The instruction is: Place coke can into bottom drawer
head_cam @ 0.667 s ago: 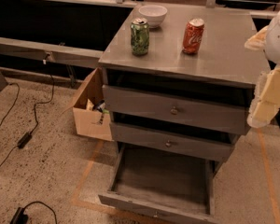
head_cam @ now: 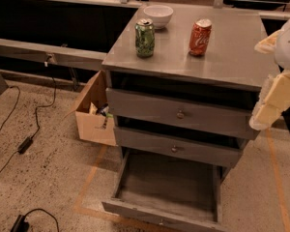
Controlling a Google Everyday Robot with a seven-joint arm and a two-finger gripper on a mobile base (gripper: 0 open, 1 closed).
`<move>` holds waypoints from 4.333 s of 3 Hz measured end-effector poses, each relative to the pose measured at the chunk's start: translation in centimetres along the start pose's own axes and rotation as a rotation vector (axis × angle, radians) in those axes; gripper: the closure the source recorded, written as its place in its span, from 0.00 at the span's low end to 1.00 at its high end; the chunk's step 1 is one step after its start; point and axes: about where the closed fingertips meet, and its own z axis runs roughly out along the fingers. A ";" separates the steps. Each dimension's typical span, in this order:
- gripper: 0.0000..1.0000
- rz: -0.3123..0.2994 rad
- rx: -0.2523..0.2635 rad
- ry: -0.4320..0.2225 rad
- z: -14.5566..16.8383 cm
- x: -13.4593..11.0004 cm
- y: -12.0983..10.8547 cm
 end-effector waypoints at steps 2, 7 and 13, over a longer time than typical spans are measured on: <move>0.00 0.331 0.112 -0.369 4.4 4.5 -6.4; 0.00 0.538 0.397 -0.717 5.3 2.8 -16.5; 0.00 0.537 0.466 -0.907 15.8 -5.1 -27.2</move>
Offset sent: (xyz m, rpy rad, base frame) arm 0.1379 -0.1022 -0.0088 0.7318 -0.4854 -0.3976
